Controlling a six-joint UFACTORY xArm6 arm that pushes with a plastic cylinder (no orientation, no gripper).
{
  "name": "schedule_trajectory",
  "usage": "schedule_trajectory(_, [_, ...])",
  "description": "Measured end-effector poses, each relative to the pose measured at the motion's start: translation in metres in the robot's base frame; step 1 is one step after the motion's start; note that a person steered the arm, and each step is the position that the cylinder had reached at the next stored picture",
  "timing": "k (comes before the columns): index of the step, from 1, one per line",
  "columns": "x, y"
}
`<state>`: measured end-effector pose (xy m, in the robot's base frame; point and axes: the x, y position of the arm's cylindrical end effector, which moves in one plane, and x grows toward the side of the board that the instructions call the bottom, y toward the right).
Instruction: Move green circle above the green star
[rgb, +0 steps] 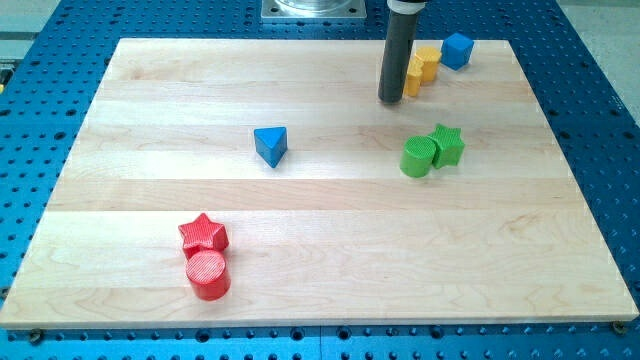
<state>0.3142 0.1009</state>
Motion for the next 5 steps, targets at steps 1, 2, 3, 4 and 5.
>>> schedule_trajectory(1, [0.004,0.003])
schedule_trajectory(2, [0.045,0.048])
schedule_trajectory(3, [0.089,0.129])
schedule_trajectory(4, [0.137,0.159])
schedule_trajectory(5, [0.211,0.082])
